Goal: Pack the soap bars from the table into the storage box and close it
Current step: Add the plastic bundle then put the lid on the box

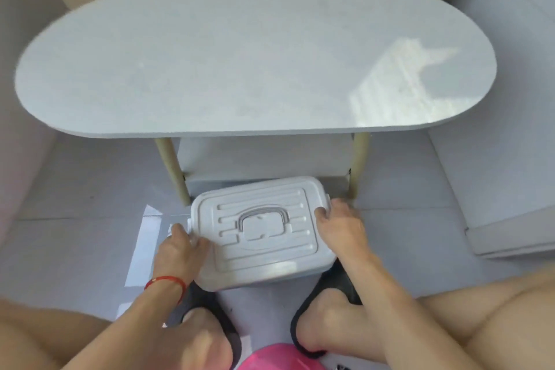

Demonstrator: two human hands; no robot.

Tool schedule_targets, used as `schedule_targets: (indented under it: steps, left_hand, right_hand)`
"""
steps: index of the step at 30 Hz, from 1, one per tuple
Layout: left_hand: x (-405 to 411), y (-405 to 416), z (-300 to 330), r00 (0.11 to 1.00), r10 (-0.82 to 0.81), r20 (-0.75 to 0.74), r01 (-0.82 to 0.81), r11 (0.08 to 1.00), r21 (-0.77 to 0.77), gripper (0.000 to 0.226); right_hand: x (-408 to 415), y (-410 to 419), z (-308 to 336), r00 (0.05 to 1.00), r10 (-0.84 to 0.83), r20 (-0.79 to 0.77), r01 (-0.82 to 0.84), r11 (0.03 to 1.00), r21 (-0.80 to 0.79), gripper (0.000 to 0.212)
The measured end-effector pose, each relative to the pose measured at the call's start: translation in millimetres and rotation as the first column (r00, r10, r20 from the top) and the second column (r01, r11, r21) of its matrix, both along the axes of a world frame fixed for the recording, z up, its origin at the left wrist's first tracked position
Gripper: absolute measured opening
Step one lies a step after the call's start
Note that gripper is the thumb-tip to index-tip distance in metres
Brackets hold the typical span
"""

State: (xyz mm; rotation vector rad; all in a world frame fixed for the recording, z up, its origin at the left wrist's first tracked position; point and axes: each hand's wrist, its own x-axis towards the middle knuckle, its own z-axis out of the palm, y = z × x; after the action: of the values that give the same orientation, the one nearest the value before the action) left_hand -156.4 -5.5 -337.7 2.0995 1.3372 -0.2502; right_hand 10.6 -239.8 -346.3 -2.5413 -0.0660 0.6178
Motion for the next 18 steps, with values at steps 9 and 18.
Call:
schedule_targets:
  steps: [9,18]
  left_hand:
    - [-9,23,-36,0.960,0.274,0.049,-0.239,0.900,-0.365,0.028]
    - [-17,35,-48,0.896,0.445,0.010,-0.274,0.569,-0.775,0.043]
  right_hand:
    - [-8,-12,-29,0.956,-0.235,-0.173,0.270,0.939,0.212,0.023]
    - [-7,-23,-47,0.751,-0.243,-0.613,0.519,0.791,0.322,0.040]
